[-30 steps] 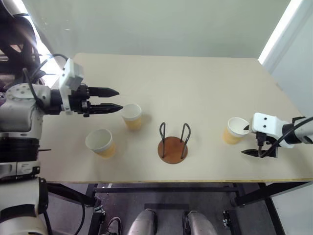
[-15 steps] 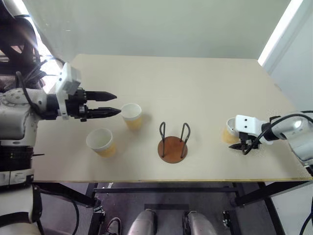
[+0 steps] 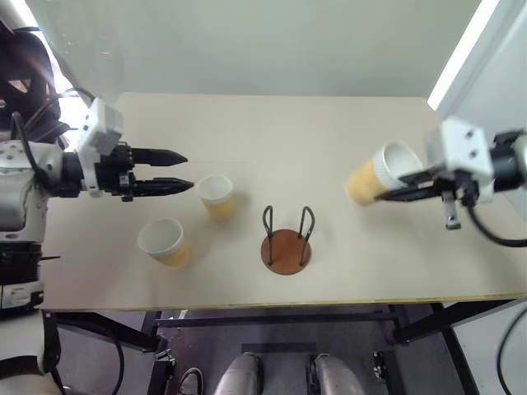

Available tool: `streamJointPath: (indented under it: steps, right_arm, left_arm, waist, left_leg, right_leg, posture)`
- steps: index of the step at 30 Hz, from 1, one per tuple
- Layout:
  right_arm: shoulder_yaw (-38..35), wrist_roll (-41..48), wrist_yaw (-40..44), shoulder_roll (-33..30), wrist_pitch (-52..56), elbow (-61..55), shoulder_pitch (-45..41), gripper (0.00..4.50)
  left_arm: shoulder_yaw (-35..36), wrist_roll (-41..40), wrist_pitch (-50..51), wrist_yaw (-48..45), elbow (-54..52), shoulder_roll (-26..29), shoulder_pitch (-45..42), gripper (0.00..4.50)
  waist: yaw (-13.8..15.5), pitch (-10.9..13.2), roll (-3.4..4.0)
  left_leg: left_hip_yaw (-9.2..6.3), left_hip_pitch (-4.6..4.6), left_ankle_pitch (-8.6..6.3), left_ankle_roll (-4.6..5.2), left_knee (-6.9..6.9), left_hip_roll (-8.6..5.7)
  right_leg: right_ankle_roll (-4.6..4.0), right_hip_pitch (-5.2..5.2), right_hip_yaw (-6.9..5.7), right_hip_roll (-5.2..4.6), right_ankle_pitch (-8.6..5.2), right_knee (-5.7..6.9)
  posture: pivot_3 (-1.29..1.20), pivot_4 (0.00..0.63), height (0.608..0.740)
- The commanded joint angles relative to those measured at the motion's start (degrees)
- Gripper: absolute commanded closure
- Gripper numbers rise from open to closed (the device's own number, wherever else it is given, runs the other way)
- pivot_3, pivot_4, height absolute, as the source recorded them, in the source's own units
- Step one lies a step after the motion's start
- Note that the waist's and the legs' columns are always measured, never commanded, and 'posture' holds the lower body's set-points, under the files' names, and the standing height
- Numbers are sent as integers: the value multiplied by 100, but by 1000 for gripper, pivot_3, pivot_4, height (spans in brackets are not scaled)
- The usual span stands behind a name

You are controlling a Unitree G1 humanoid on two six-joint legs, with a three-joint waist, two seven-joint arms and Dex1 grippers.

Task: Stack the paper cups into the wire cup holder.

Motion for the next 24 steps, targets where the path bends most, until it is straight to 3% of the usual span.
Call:
streamJointPath:
  steps: [1,4,6,13,24]
  right_arm:
    - [-83,650,-359,323,689,-331,-493,4480]
    - [523,892,-1196,1440,1334,-662,-1005,4480]
    - [988,616,-1446,1763,1371,-672,-962,4480]
    - [1691,115,-1605,1819,1174,-585,-742,4480]
    - [1921,-106,-1324,1677,917,-498,-634,4480]
  left_arm:
    - [10,86,-169,-137,126,160,-178,1442]
    - [-132,193,-302,-260,287,135,-267,1442]
    - [-203,197,-334,-372,274,116,-243,1442]
    - [-184,170,-367,-516,129,138,-43,1442]
    - [-108,88,-249,-395,-75,120,110,1442]
  waist:
    - [-5,0,-1]
    - [-14,3,4]
    - [-17,2,3]
    - [48,1,1]
    - [37,1,1]
  left_leg:
    - [-1,3,3,5,1,2]
    - [-2,2,13,18,6,6]
    - [-3,0,40,48,-3,5]
    - [-12,-32,29,49,4,6]
    - [-11,-31,24,41,2,8]
  right_leg:
    - [-3,0,-1,2,-1,1]
    - [-11,-6,0,4,3,8]
    - [-18,-14,-1,5,7,11]
    - [-31,-36,-13,4,13,8]
    - [-32,-39,-13,5,13,11]
  posture:
    - [0,150,740]
    - [0,150,740]
    - [0,150,740]
    - [0,150,740]
    - [0,150,740]
